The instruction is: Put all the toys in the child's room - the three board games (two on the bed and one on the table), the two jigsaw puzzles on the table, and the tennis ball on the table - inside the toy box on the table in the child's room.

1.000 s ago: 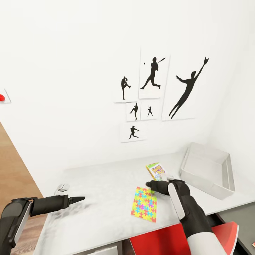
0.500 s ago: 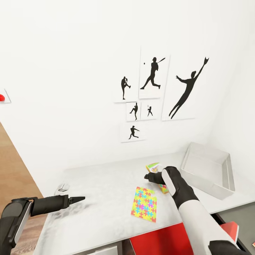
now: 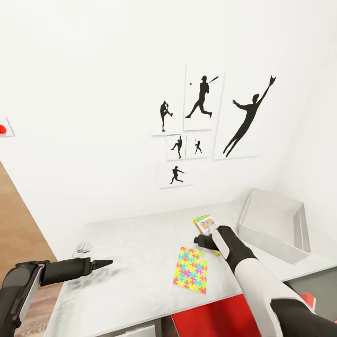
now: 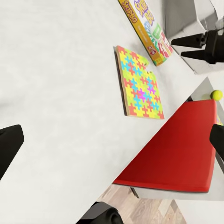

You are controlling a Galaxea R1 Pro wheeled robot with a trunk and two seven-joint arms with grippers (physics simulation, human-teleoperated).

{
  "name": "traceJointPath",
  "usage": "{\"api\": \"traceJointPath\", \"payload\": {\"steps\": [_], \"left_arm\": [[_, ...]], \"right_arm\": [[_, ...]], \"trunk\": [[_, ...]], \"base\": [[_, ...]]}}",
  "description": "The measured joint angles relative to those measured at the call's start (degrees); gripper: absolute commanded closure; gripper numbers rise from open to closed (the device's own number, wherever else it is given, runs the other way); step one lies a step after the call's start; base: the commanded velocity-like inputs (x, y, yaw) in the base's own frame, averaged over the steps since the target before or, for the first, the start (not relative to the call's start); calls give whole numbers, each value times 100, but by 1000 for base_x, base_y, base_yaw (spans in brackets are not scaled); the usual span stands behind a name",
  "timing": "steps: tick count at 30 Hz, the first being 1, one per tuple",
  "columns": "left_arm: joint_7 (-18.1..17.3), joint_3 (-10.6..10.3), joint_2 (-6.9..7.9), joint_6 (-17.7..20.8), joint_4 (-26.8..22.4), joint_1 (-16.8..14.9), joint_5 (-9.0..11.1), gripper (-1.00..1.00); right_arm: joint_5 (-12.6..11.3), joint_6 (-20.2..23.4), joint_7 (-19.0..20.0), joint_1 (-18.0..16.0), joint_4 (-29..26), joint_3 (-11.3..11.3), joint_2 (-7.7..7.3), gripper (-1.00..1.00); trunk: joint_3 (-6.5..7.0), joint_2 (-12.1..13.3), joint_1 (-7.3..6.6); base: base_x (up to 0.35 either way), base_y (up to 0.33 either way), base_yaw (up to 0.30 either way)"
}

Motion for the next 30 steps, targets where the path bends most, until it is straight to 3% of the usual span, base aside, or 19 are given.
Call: {"api": "traceJointPath", "payload": {"steps": [18, 30], "left_arm": [[-69, 1, 0, 2, 0, 0, 12, -100], [-113, 8, 0, 2, 0, 0, 23, -100]], "right_arm": [[-62, -339, 45, 124, 206, 11, -28, -100], [-70, -344, 66, 143, 207, 4, -30, -100]], "trunk": [[0, 0, 0], [0, 0, 0]], "base": [[0, 0, 0], [0, 0, 0]]}}
